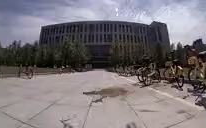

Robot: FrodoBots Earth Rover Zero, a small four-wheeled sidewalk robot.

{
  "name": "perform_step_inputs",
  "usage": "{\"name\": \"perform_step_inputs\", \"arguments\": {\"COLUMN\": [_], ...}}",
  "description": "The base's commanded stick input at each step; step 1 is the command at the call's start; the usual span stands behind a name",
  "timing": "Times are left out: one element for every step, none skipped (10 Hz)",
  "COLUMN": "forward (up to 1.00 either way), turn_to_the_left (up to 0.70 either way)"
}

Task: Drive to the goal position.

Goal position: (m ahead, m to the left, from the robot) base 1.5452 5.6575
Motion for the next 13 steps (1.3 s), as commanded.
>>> {"name": "perform_step_inputs", "arguments": {"forward": [0.45,0.45,0.45,0.45,0.45,0.45,0.45,0.45,0.45,0.45,0.45,0.45,0.45], "turn_to_the_left": [0.0,0.0,0.0,0.0,0.0,0.0,0.0,0.0,0.0,0.0,0.0,0.0,0.0]}}
